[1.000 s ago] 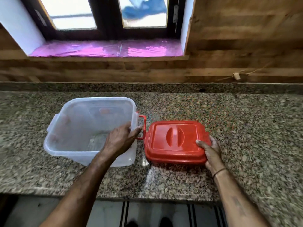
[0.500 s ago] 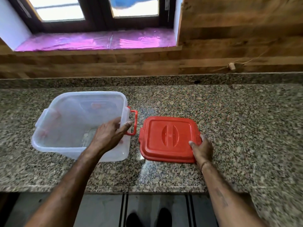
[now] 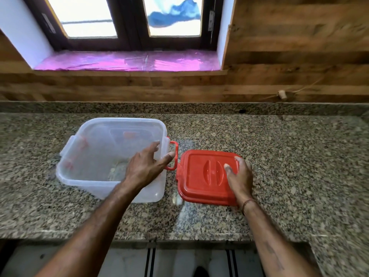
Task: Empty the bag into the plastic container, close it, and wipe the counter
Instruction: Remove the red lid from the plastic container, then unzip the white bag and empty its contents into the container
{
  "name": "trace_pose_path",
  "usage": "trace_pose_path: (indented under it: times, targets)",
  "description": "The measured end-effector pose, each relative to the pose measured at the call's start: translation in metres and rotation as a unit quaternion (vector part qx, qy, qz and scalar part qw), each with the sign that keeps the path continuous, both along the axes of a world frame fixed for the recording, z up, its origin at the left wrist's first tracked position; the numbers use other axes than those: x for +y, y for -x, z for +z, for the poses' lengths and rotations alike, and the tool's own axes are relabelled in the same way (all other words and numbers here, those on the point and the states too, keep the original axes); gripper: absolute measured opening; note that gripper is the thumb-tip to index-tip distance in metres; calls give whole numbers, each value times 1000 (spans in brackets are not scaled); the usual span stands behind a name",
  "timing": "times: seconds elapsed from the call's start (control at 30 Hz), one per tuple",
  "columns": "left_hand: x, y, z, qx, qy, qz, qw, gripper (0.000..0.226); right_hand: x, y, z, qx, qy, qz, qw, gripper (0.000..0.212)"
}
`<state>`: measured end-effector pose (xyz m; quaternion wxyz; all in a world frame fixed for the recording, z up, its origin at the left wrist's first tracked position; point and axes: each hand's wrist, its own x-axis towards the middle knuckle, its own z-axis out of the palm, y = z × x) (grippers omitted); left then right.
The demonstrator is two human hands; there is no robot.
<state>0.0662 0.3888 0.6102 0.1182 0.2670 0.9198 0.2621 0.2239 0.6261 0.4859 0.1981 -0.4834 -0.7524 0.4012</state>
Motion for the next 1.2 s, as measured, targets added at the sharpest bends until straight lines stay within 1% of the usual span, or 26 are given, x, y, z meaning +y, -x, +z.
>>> trace_pose_path:
  times: [0.03, 0.1, 0.27, 0.47, 0.57, 0.67, 0.73, 0.83, 0.93, 1.03, 1.1, 1.2]
  targets:
    - [-5, 1, 3, 7, -18, -2, 1000, 77, -6, 7, 13, 18, -14, 18, 1000, 51]
    - [-16, 8, 11, 29, -41, 0, 999, 80, -19, 23, 41, 58, -39, 53, 996, 45]
    - [-62, 37, 37, 126, -54, 20, 990, 73, -74, 75, 122, 170, -109, 105, 974, 36]
    - [-183, 95, 86, 207, -99, 36, 973, 61, -204, 164, 187, 241, -132, 190, 943, 22]
    - [-255, 127, 106, 231, -91, 62, 967, 61, -273, 212, 208, 239, -150, 250, 926, 22]
    - [-326, 159, 124, 251, -59, 89, 962, 61, -333, 259, 230, 249, -150, 307, 906, 20]
    - [-371, 184, 138, 268, -33, 111, 956, 60, -369, 294, 245, 243, -167, 346, 891, 22]
    - [-442, 223, 159, 294, -7, 159, 943, 60, -423, 350, 270, 234, -188, 403, 864, 22]
    - [-506, 263, 181, 316, 19, 212, 925, 58, -477, 409, 295, 216, -197, 455, 841, 27]
    - [-561, 304, 209, 325, 35, 243, 913, 54, -529, 470, 320, 219, -219, 492, 814, 25]
    - [-596, 334, 231, 329, 29, 264, 906, 55, -566, 513, 338, 228, -230, 504, 801, 24]
    - [-647, 381, 268, 353, 52, 294, 886, 53, -620, 582, 366, 257, -209, 521, 786, 25]
